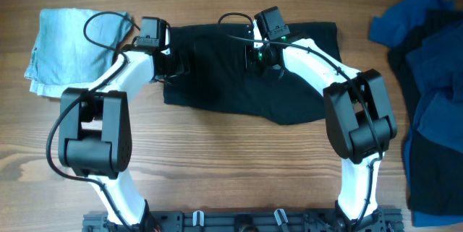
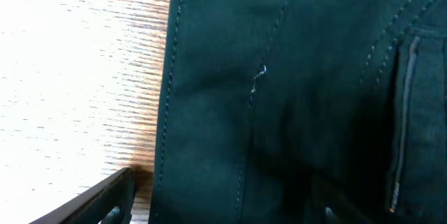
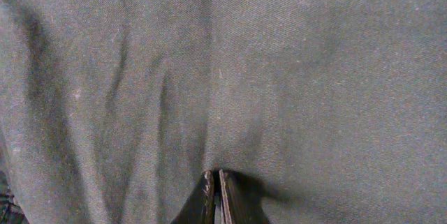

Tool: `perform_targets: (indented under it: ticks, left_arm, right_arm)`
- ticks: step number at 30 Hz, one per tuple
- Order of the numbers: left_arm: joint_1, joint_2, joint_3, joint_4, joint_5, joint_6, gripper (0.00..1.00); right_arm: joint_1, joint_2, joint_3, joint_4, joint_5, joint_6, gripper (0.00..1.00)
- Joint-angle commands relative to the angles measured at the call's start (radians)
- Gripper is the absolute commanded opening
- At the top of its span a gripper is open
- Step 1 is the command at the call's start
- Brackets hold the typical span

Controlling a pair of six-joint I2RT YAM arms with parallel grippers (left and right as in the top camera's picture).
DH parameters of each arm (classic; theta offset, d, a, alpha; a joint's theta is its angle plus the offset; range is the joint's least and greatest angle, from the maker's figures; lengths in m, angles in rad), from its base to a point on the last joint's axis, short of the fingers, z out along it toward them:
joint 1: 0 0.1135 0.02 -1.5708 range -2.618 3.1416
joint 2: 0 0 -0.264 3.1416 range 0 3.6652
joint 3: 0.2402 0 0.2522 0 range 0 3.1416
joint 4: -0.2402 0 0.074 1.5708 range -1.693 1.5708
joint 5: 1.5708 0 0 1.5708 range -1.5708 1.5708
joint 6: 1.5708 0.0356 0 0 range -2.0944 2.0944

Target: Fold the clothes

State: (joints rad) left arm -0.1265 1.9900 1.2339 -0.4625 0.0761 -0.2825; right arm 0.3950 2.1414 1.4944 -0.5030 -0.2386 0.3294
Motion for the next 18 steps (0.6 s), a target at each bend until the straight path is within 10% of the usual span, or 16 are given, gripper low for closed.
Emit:
perform_targets:
  ticks: [1,18]
  left_arm:
    - [-0.016,0.147,-0.070,-0.033,0.034,-0.067,0.73]
    - [-0.016,0.151,-0.069,-0.010,0.043,-0.062,0.28]
  right_arm:
    - [0.003,0.013,0.000,0.005,-0.001,0.013,0.05]
    - [0.002,0.013,0.000,-0.002,-0.001,0.013,0.05]
